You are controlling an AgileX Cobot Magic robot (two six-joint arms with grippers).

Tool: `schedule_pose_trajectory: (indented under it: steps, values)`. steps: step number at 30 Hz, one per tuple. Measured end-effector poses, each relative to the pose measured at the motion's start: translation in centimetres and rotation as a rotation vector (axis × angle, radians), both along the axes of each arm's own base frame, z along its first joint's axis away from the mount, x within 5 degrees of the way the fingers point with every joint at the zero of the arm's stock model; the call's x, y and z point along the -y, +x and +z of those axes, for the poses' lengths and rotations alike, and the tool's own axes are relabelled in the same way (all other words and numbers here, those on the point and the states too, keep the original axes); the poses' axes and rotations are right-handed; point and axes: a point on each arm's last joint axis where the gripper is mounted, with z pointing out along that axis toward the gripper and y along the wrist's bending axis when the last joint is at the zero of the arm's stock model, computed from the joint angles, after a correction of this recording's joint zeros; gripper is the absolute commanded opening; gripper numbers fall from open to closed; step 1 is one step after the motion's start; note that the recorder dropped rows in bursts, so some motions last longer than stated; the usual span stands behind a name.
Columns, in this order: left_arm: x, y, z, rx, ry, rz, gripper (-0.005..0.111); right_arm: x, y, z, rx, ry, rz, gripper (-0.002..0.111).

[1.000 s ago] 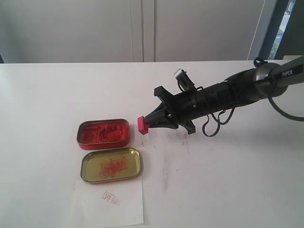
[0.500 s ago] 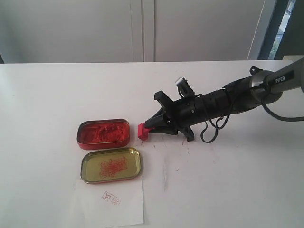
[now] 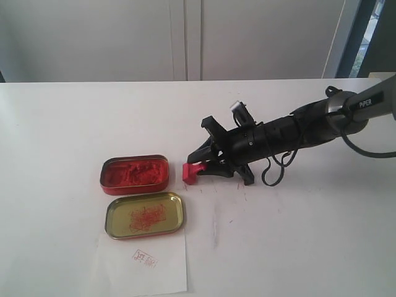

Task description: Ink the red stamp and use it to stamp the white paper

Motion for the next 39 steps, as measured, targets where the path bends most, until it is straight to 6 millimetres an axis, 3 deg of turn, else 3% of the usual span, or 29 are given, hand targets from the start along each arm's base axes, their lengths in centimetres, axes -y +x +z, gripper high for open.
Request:
schedule_pose_trajectory:
  steps: [9,20,23,31,39]
  values:
    - [0.0,0.0,0.0,0.000,0.000,0.000,0.000,1.3,0.2,0.3,-0.008,-0.155,-0.032,0.035]
    - [0.0,0.0,0.0,0.000,0.000,0.000,0.000,3.1,0.4,2.8,0.034,-0.282,-0.068,0.035]
    - [0.0,0.0,0.0,0.000,0.000,0.000,0.000,3.2,0.2,3.2,0.049,-0.311,-0.039,0.029]
    - [0.0,0.0,0.0,0.000,0.000,0.000,0.000,3.2,-0.4,3.6,0.023,-0.313,0.017,0.000]
    - [0.0,0.0,0.0,0.000,0.000,0.000,0.000,3.2,-0.9,3.5,-0.006,-0.322,0.065,0.000]
